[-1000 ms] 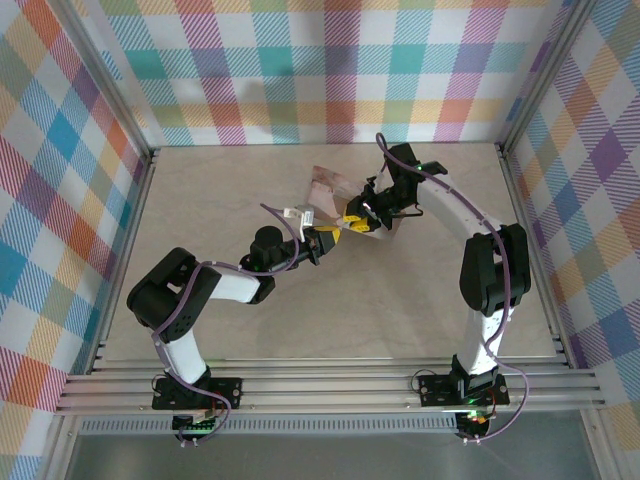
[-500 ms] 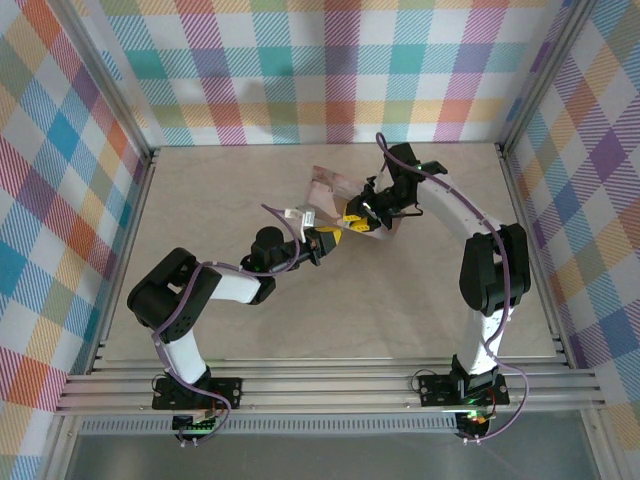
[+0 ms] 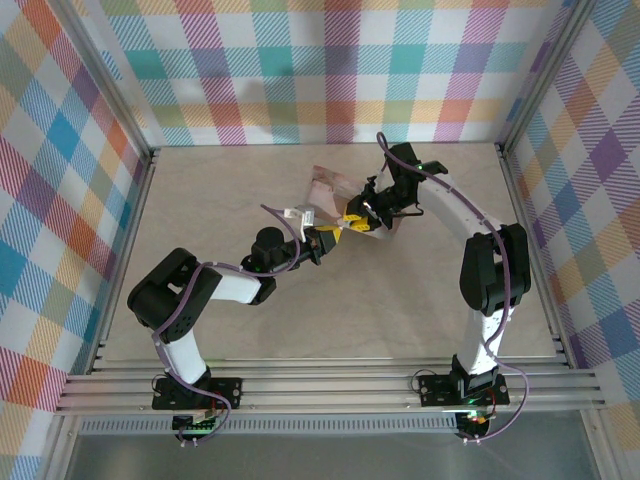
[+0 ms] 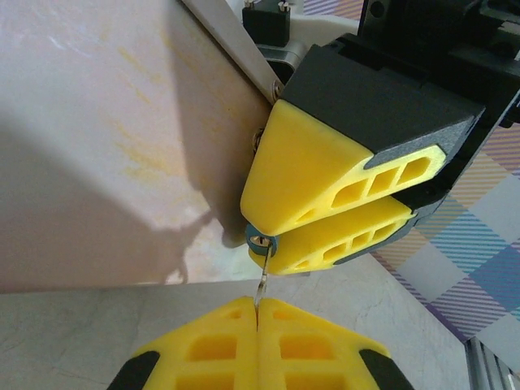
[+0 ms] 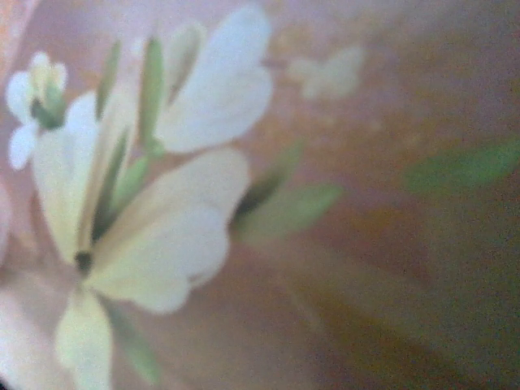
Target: Unlock the padlock with the key
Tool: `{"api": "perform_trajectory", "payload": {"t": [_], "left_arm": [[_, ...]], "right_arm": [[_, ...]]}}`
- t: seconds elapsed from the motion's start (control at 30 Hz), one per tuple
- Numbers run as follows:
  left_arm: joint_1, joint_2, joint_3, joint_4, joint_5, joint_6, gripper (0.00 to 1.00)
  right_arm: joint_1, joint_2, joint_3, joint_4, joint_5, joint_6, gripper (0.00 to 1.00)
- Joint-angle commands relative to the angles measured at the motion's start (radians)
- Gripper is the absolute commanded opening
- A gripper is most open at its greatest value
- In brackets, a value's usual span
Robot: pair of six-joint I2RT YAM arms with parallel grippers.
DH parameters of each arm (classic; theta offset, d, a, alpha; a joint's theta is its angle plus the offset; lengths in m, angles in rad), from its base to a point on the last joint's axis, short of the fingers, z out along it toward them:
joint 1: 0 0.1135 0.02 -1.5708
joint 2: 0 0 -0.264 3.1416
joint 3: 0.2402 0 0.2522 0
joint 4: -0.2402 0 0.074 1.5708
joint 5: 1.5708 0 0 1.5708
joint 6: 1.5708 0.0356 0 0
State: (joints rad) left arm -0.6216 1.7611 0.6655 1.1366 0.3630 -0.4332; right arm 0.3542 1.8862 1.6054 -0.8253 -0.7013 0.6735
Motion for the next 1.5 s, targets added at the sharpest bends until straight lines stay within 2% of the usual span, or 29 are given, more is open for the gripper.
{"api": "perform_trajectory", "payload": {"t": [0.0,0.67,1.47], "left_arm": [[-0.018,-0.020,0.013,0.082,-0.021,-0.001,0.00],[-0.029,0.063,0.089,0.091,0.022,-0.030,0.00],[-0.029,-0.014,0.003,0.143,-0.042,-0.035,0.00]], "right_arm": [[0.008,0.004,0.016,-0.025,-0.085,-0.002,0.00],[0.011,-0.001,0.004,-0.008,-0.104,0.015,0.00],[0.009,0.002,-0.008,-0.016,-0.097,0.009,0.00]]}}
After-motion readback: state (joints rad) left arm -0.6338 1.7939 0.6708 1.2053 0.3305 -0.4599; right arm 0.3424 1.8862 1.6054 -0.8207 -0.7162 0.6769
